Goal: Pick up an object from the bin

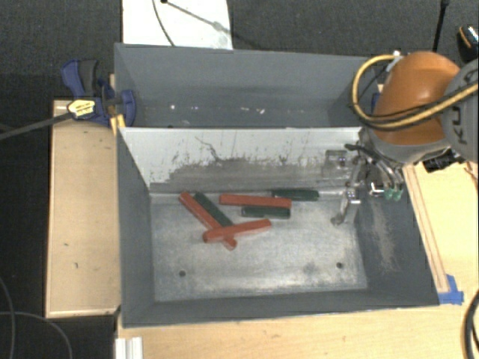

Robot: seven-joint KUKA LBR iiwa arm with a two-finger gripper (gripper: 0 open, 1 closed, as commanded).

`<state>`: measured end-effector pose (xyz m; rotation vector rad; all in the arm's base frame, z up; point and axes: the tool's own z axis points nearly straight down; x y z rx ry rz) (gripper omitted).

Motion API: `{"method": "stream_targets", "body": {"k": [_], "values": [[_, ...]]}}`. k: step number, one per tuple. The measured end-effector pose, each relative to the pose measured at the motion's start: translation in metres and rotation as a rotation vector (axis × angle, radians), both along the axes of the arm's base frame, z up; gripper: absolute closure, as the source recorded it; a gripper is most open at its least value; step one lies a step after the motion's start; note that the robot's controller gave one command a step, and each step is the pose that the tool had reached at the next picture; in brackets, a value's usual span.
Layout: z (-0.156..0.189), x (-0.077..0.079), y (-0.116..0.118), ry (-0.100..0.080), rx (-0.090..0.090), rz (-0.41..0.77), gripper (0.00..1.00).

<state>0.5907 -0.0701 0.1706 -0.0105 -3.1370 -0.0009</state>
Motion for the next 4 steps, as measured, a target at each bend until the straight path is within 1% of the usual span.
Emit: {"method": "stream_targets", "body": {"k": [1, 2, 3, 4], "values": [[-0.103, -0.001, 0.071, -0.006, 0.003, -0.021, 0.00], [-0.068, -0.002, 0.162, -0.011, 0.005, -0.122, 0.00], [-0.068, -0.003, 0.237, -0.009, 0.004, -0.259, 0.00], [-0.101, -0.014, 0.241, -0.003, -0.002, -0.567, 0.00]]}}
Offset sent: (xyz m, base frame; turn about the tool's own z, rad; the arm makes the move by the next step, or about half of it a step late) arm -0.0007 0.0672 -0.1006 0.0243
